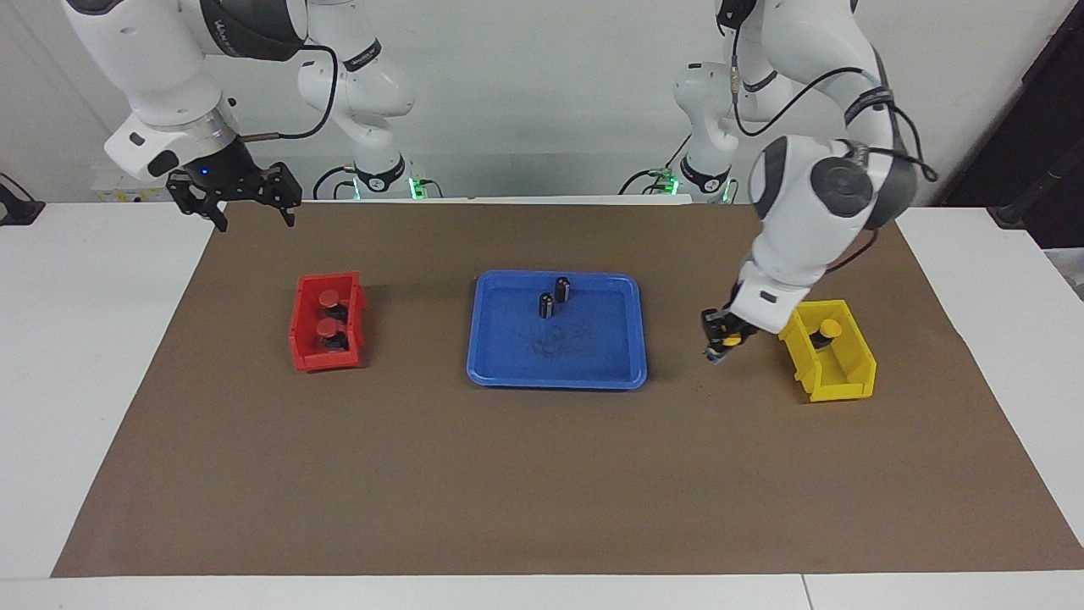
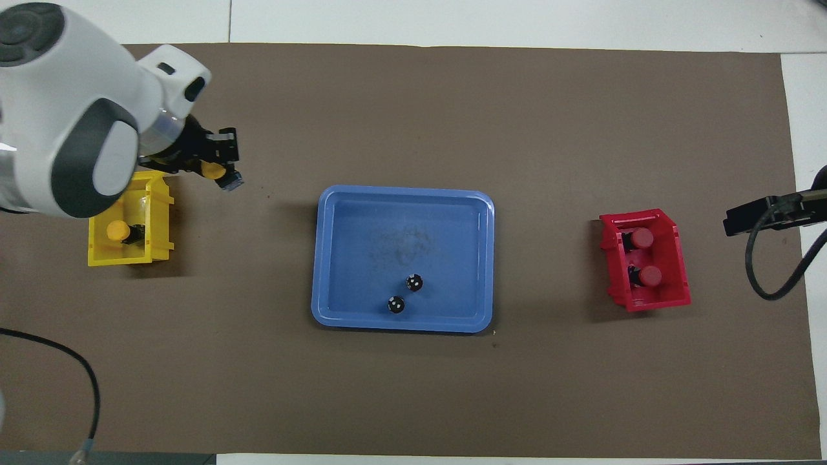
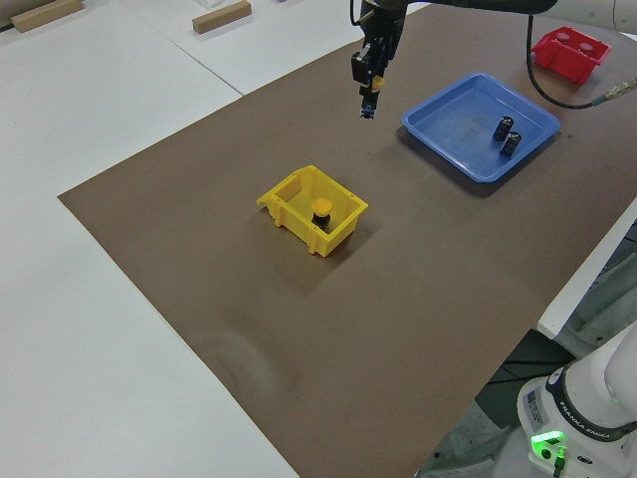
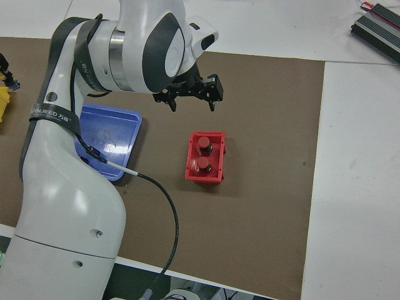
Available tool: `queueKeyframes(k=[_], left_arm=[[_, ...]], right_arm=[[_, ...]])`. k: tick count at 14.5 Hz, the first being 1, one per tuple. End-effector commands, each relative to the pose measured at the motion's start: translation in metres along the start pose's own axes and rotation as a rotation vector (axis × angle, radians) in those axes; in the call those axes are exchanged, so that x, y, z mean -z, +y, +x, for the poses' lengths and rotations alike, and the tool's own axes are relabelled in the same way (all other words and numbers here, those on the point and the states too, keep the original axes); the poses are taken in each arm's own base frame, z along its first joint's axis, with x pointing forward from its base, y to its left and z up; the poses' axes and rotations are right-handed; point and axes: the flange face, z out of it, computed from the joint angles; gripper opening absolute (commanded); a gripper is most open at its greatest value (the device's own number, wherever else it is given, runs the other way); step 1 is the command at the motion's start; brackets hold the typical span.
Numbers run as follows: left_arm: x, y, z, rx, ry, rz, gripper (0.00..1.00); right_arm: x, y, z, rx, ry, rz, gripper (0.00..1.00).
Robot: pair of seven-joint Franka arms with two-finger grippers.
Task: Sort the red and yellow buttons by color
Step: 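Carry the yellow button to the yellow bin with the left gripper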
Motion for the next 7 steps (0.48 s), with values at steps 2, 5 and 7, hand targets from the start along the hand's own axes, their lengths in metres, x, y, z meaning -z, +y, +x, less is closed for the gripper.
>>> queueKeyframes(k=[2, 5, 7], left_arm=[[-0.014, -0.066, 0.003, -0.118, -0.03, 0.009, 0.01], [-0.024, -0.112, 0.001, -0.275, -0.016, 0.014, 0.01], [-0.025, -0.132, 0.002, -0.348, -0.014, 0.012, 0.01]], right_arm=[[0.003, 0.003, 0.004, -0.018, 0.011, 0.019, 1.0], [0.01, 0.001, 0.006, -0.012, 0.025, 0.016, 1.0], [0.009, 0.0, 0.007, -0.011, 0.022, 0.017, 1.0]])
